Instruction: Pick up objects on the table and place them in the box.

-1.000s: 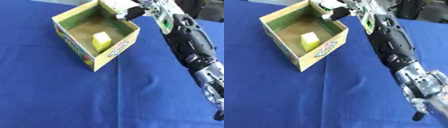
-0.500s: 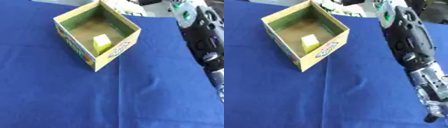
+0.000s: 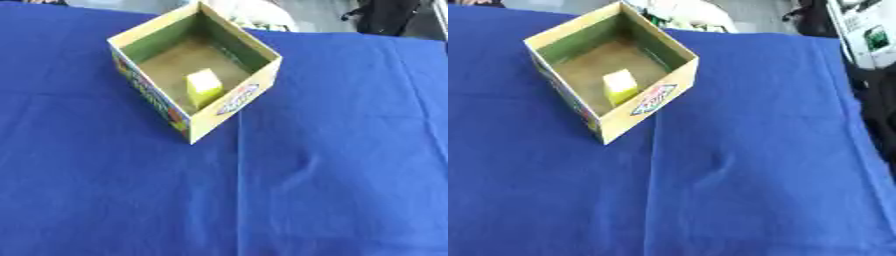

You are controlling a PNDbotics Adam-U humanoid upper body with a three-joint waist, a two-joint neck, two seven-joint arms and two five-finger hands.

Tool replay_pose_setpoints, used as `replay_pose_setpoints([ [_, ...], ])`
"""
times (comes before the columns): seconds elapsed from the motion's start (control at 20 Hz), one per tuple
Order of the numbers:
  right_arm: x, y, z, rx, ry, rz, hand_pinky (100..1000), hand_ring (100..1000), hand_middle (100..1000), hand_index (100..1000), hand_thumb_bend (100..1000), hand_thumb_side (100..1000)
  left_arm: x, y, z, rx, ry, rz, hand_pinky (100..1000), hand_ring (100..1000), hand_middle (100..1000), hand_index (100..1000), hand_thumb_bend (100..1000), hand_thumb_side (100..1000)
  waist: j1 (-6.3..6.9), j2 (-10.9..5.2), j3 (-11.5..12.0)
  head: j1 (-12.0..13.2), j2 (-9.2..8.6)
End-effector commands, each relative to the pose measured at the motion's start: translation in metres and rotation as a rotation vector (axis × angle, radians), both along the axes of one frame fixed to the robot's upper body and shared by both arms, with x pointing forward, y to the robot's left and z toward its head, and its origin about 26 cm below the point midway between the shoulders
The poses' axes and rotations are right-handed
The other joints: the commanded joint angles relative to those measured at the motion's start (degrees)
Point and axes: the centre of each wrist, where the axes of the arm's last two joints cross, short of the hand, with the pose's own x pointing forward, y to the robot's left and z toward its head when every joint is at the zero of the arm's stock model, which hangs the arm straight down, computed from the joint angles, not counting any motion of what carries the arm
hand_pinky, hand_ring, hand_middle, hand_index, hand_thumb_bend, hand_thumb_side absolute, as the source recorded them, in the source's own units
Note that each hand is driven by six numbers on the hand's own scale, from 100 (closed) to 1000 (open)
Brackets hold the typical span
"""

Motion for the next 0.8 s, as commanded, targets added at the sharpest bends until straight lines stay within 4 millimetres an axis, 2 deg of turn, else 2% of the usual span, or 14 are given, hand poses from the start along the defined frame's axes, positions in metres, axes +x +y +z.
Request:
replay_pose_setpoints([
  [0.05, -0.031, -0.004, 0.014, 0.033, -0.097, -0.006, 738, 755, 608, 807, 243, 714, -0.003, 0.005, 0.008, 0.02, -0.033, 0.021, 822, 749, 953, 744, 155, 828, 0.51, -0.82, -0.3, 0.6, -0.47],
  [0.35, -0.063, -0.001, -0.014, 0.167, -0.135, -0.003, 705, 745, 595, 803, 197, 720, -0.003, 0.007, 0.009, 0.008, -0.04, 0.039, 821, 748, 953, 744, 156, 826, 1.02, -0.48, -1.5, 1.8, -0.59],
  [0.6, -0.065, -0.011, -0.048, 0.36, -0.154, 0.024, 680, 745, 594, 810, 197, 725, -0.004, 0.009, 0.008, -0.006, -0.047, 0.053, 820, 748, 952, 744, 159, 824, 1.4, -0.34, -2.4, 2.2, -0.39],
  [0.8, -0.067, -0.019, -0.083, 0.527, -0.166, 0.104, 674, 759, 608, 826, 193, 788, -0.004, 0.01, 0.008, -0.015, -0.051, 0.066, 819, 747, 951, 744, 161, 822, 1.62, -0.27, -3.0, 2.6, 0.09],
])
